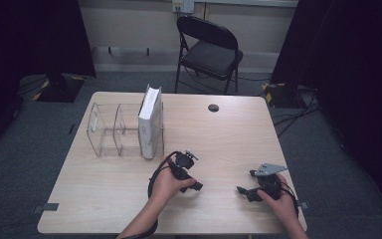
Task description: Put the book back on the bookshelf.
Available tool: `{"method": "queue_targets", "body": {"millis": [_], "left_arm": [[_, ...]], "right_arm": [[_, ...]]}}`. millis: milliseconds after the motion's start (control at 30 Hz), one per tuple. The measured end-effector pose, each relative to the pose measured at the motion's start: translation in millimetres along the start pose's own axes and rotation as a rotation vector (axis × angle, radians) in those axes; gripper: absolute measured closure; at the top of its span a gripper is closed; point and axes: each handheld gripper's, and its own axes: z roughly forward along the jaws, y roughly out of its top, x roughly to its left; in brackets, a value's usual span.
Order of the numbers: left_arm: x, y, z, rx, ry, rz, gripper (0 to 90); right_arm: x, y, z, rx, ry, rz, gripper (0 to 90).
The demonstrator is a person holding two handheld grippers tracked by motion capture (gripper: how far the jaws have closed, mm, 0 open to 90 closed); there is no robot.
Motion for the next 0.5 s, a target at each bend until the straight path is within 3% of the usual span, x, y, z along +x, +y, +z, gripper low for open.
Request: {"method": "queue_targets", "body": {"millis": [200,500], "left_arm": [[-2.8,-2.8,1.5,-0.01,0.032,0.06,14.9],[-5.0,-10.0,8.9,-0.08,0.068,0.126,5.1]], "right_arm": [[0.0,0.0,0.0,0.0,0.0,0.0,13.1],[0.0,0.0,0.0,0.0,0.0,0.0,13.1]]}}
